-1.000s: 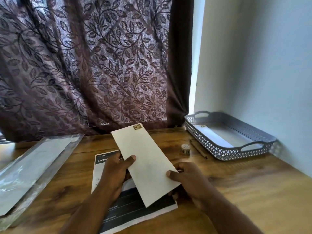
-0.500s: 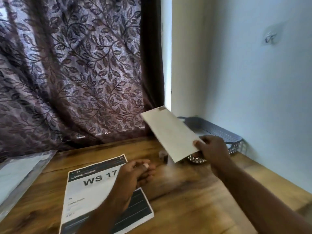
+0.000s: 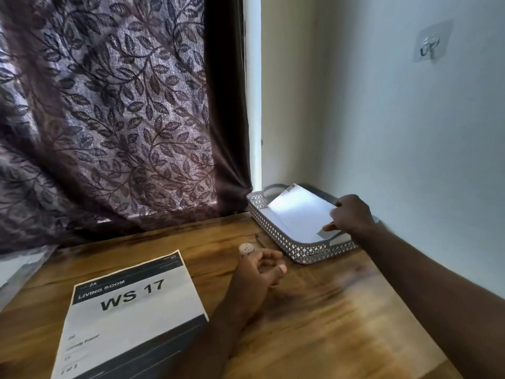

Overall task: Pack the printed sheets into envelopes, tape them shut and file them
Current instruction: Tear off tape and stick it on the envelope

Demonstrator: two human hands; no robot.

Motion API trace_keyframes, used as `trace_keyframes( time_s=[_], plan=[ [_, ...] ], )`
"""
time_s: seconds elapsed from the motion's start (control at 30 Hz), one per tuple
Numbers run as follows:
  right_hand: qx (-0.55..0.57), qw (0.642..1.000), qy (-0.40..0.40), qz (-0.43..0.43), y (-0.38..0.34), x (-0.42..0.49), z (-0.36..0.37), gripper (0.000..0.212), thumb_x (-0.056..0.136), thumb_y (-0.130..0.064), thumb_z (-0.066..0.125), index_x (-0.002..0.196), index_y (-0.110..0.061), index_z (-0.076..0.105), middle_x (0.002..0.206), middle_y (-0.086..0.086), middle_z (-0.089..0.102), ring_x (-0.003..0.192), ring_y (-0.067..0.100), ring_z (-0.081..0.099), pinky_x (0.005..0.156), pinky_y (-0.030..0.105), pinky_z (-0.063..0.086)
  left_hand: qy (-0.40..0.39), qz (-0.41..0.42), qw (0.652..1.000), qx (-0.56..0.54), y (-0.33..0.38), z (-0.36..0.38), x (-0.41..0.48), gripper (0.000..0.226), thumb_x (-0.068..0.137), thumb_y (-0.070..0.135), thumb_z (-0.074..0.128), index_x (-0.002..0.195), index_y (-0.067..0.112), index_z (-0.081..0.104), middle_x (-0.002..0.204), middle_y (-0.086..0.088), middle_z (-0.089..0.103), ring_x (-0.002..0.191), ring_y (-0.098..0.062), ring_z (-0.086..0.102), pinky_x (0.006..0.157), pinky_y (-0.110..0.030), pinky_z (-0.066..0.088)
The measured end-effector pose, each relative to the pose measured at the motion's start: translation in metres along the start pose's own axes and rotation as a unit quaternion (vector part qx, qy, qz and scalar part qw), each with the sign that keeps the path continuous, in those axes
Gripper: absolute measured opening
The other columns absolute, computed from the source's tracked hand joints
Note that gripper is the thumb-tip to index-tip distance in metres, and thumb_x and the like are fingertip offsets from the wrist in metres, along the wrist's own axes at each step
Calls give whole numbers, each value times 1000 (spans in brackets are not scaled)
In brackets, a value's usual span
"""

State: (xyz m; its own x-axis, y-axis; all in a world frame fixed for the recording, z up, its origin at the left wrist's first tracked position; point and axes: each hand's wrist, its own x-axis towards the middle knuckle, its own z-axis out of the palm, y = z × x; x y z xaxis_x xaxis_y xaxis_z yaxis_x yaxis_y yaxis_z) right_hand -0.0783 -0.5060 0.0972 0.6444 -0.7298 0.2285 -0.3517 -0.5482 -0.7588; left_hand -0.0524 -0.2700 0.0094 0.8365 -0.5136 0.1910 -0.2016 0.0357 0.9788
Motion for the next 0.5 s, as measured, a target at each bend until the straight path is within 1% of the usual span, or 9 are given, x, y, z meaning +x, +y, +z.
trace_keyframes(
  time_s=[0.07, 0.13, 0.23, 0.27, 0.3, 0.37, 0.4, 0.43, 0.5],
  plan=[
    [-16, 1000, -4, -16, -2, 5, 9, 19, 90, 1, 50, 88, -4, 67, 81, 8, 76, 49, 20, 72, 53, 26, 50, 0, 14, 1000, 23, -6, 1, 1, 25, 79, 17, 77, 103, 18, 70, 94, -8, 74, 85, -16, 69, 77, -32, 59],
    [-18, 999, -16, -24, -3, 6, 16, 19, 89, 4, 53, 90, -2, 71, 86, 7, 75, 47, 20, 71, 63, 37, 61, -1, 32, 998, 52, -10, 1, 0, 24, 83, 11, 77, 104, 19, 70, 93, -4, 74, 86, -13, 69, 80, -31, 59],
    [-5, 999, -49, -15, -8, 11, 23, 16, 87, 9, 57, 91, 3, 72, 93, 12, 74, 52, 28, 73, 71, 47, 64, 0, 49, 996, 72, -11, 2, -2, 24, 86, 8, 75, 106, 20, 69, 93, -2, 75, 87, -12, 70, 82, -29, 59],
    [-12, 998, -58, -6, -10, 14, 24, 13, 89, 8, 59, 90, 5, 71, 90, 14, 74, 53, 29, 73, 70, 45, 64, 0, 50, 996, 75, -10, 2, -2, 24, 86, 9, 75, 106, 20, 68, 93, -1, 75, 88, -12, 70, 83, -30, 59],
    [-35, 997, -66, -1, -13, 16, 24, 10, 90, 6, 60, 88, 6, 69, 83, 14, 74, 51, 25, 73, 66, 37, 64, 1, 51, 995, 80, -10, 2, -2, 25, 86, 10, 75, 107, 21, 68, 94, 0, 75, 88, -12, 70, 83, -30, 59],
    [-93, 993, -77, -1, -15, 19, 24, 15, 92, 4, 61, 77, 0, 60, 60, 6, 68, 44, 15, 66, 43, 18, 52, 2, 53, 995, 88, -9, 1, -2, 26, 86, 11, 75, 109, 22, 68, 93, 2, 75, 88, -11, 70, 84, -32, 60],
    [-112, 990, -88, -2, -17, 19, 25, 22, 91, 4, 61, 72, -4, 55, 56, 5, 66, 47, 17, 63, 36, 16, 46, 2, 53, 995, 87, -9, 1, -2, 26, 86, 11, 75, 109, 22, 68, 93, 2, 75, 88, -11, 70, 84, -33, 60],
    [-135, 986, -99, -4, -17, 19, 26, 26, 90, 3, 60, 69, -7, 51, 60, 7, 65, 49, 19, 62, 34, 17, 44, 0, 54, 995, 85, -9, 1, -2, 27, 86, 11, 75, 110, 21, 68, 92, 3, 75, 88, -11, 70, 84, -33, 59],
    [-210, 973, -100, -8, -18, 15, 31, 25, 91, 2, 60, 68, -5, 54, 66, 14, 66, 48, 23, 64, 38, 21, 47, -2, 56, 994, 90, -8, 0, -2, 28, 86, 11, 75, 111, 21, 67, 92, 5, 75, 88, -10, 70, 84, -31, 59]
  ],
)
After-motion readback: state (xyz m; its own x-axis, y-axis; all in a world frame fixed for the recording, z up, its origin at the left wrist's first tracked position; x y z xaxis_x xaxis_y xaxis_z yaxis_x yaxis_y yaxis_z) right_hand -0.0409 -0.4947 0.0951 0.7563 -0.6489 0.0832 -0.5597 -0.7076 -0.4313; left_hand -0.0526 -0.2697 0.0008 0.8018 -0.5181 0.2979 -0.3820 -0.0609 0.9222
